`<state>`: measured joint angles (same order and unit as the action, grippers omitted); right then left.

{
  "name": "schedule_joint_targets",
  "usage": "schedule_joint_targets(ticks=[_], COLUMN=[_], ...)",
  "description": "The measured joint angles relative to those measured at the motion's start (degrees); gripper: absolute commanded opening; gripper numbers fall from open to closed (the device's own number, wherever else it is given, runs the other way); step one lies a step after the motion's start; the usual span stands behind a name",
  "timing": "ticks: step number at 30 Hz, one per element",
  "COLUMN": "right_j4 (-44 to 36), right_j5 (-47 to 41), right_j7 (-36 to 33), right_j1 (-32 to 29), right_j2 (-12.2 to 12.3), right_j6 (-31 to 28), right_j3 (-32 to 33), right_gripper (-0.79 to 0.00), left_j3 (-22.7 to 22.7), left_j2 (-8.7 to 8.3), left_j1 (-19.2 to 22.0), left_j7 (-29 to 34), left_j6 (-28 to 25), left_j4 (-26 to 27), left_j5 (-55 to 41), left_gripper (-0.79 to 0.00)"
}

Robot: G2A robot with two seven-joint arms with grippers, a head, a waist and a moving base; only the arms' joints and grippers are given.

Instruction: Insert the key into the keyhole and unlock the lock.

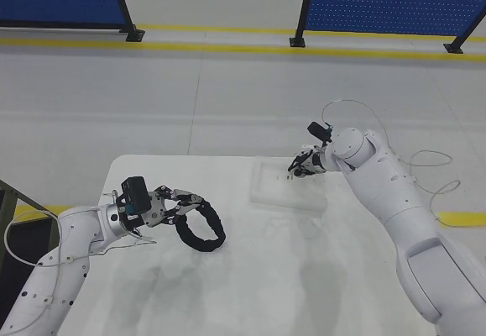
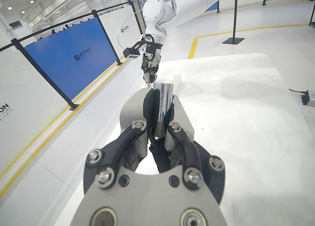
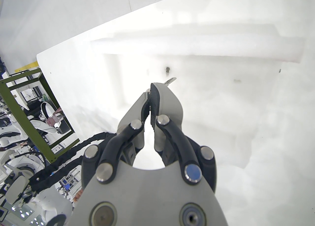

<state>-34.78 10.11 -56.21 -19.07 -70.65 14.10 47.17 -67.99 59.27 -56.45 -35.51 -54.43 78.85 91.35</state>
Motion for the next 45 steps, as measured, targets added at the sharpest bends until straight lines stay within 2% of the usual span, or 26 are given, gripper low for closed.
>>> schedule_joint_targets(ticks=[12,45], right_j4=[-0.97,5.77], right_j5=[0.45,0.34], right_j7=[0.45,1.14], right_j1=[-0.25,2.07], right_j2=[-0.3,-3.47], right_j6=[0.51,-0.78], right_j3=[0.54,-0.36], right_gripper=[-0.785,-0.785], left_j3=[0.0,0.0], left_j2=[0.0,0.0], left_j1=[0.0,0.0], left_j7=[0.0,0.0], left_j6=[0.0,0.0], left_j4=[0.0,0.0], left_j5=[0.0,0.0], left_gripper=[-0.785,-0.785])
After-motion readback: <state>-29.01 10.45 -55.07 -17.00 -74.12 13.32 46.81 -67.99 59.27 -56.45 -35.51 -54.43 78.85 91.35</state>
